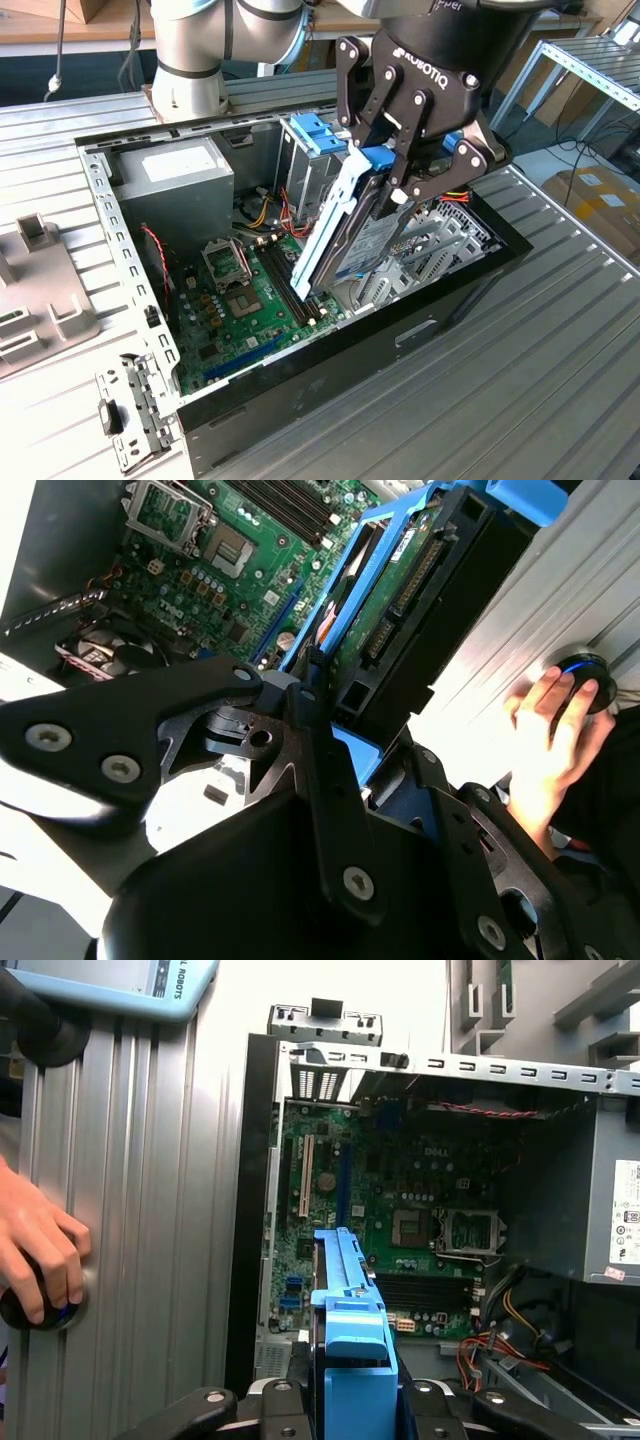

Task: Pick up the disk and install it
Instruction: 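Pick up the disk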

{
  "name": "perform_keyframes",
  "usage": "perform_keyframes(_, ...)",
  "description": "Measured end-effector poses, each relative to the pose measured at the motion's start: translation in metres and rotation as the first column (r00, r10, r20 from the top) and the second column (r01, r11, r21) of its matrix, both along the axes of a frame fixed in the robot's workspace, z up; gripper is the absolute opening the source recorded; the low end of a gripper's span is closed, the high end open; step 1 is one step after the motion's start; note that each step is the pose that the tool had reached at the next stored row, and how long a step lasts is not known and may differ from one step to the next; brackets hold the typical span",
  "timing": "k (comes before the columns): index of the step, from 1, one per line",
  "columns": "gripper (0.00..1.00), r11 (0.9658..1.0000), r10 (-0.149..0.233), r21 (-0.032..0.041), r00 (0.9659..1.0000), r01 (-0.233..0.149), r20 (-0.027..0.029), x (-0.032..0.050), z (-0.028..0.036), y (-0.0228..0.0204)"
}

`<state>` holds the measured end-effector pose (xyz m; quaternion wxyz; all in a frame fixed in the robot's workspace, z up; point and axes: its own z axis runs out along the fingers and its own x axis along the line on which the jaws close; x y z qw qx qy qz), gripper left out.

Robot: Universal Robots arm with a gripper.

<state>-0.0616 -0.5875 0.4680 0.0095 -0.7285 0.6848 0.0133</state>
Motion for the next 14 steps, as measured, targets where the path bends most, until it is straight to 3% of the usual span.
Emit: perform_keyframes(14,0.37,1.0000,0.000,0.0001,1.0000,0.000,0.0000,0.0039,0.0000,-0.0015)
